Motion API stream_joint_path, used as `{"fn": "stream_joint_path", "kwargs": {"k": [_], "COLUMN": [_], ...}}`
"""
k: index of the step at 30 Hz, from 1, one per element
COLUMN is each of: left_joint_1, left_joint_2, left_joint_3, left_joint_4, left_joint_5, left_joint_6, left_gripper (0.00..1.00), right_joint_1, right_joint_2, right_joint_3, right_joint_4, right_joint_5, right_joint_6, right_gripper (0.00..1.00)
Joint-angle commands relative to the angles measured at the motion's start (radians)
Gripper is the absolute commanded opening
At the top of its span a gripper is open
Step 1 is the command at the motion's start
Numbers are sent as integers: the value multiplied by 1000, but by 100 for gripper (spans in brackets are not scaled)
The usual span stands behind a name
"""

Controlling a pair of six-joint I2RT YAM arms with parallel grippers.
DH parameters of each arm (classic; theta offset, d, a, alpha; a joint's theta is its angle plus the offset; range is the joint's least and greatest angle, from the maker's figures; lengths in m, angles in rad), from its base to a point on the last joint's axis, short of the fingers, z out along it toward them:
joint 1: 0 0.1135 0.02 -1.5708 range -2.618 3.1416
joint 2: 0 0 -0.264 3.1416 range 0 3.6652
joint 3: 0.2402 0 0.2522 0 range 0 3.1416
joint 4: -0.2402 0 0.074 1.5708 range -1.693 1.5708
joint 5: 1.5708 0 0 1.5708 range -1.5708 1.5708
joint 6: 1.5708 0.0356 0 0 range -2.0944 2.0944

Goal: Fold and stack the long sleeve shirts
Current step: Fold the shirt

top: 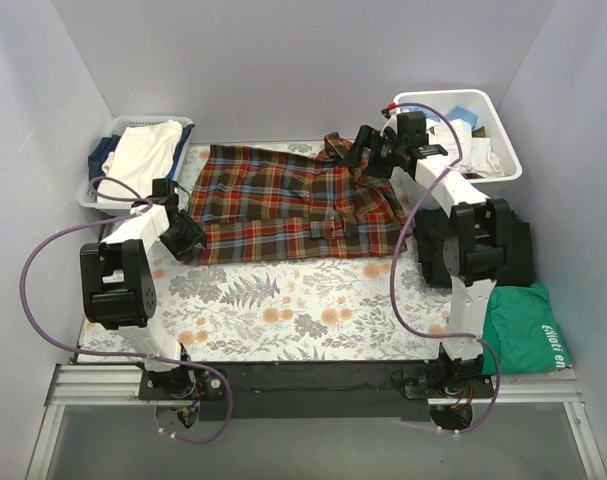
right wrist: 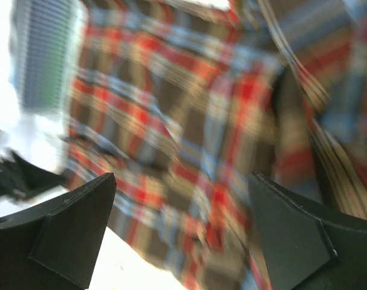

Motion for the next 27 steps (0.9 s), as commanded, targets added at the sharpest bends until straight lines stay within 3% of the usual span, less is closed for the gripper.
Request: {"fn": "stream_joint_path", "kwargs": {"k": [1, 6, 10, 21, 27], "left_joint_1": [-38, -63, -95, -106, -106], "left_joint_2": [35, 121, 142, 121, 118], "left_joint_3": [90, 173, 210, 177, 130], "left_joint_4": [63, 51, 40, 37, -44], "left_joint_5": [24, 16, 6, -60, -207], "left_joint_6": [36, 26, 18, 12, -45], "left_gripper": [47, 47, 46, 46, 47], "right_joint_1": [23, 47, 47, 47, 46], "right_joint_2": [-202, -341, -358, -211, -180], "right_joint_3": [-108, -355, -450, -430, -487], "right_joint_4": [-270, -320, -333, -322, -331], "right_joint_5": [194, 263, 269, 386, 433], "right_joint_6": [-240, -257, -262, -251, -222], "right_gripper": [99, 99, 89, 82, 82]}}
